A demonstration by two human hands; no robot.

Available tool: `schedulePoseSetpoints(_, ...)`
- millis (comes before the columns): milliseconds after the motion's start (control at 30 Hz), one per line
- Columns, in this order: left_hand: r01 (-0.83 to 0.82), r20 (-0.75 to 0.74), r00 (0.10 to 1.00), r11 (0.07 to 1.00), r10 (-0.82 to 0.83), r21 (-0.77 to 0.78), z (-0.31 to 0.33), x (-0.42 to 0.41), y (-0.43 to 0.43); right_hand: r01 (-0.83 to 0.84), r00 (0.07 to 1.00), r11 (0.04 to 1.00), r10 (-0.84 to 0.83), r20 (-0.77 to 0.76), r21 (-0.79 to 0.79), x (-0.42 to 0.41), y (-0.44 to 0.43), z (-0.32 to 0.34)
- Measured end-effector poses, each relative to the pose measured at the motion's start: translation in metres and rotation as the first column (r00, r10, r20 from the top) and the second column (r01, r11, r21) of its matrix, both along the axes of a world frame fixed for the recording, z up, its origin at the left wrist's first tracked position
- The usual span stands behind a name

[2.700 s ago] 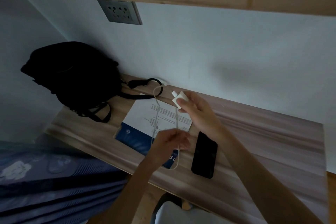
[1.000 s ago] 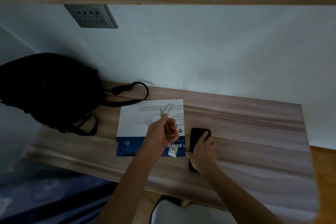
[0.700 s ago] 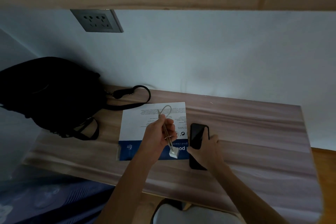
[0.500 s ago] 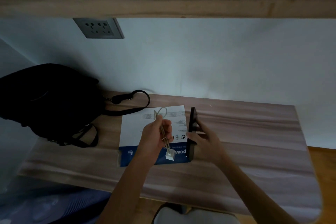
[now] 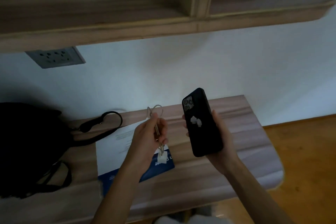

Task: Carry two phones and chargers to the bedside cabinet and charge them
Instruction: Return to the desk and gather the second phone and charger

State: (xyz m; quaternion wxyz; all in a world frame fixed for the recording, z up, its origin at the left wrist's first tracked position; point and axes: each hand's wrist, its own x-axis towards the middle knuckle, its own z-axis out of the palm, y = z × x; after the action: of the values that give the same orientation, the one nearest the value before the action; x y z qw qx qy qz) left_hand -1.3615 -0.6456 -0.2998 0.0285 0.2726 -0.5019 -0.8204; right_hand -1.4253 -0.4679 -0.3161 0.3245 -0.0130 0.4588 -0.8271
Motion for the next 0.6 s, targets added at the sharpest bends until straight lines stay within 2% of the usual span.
schedulePoseSetpoints(333,0.295,-0.058,0.953,0.954,-0.299,-0.059,0.028,-0.011,0.095,0.249,0.962,0.968,-0.251,-0.110,-0.033,0.041,0.113,0.017)
schedulePoseSetpoints(600,0.425,-0.083,0.900,0.903,-0.429,-0.062,0.038,-0.001,0.220,0.498,0.863,0.866,-0.488,-0.130,0.053,0.098,0.238,0.023)
